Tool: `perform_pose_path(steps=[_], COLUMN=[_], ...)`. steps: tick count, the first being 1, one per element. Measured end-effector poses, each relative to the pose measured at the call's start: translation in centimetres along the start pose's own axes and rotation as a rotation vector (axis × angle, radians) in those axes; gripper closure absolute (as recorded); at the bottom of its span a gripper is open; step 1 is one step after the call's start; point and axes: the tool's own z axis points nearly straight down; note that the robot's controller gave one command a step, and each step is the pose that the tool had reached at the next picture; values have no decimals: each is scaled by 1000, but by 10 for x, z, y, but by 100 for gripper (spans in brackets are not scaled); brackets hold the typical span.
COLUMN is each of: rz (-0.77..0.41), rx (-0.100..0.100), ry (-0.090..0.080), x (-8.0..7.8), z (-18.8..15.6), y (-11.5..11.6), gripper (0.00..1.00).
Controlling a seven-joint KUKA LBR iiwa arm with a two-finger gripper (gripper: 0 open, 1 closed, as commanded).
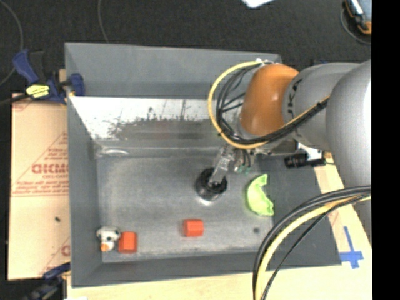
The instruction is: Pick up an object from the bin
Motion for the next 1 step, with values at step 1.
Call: perform_pose_path(steps=[1], rz=[24], rx=[0], ry=[-1], x=[-8], z=[-80], y=[8], gripper=[100])
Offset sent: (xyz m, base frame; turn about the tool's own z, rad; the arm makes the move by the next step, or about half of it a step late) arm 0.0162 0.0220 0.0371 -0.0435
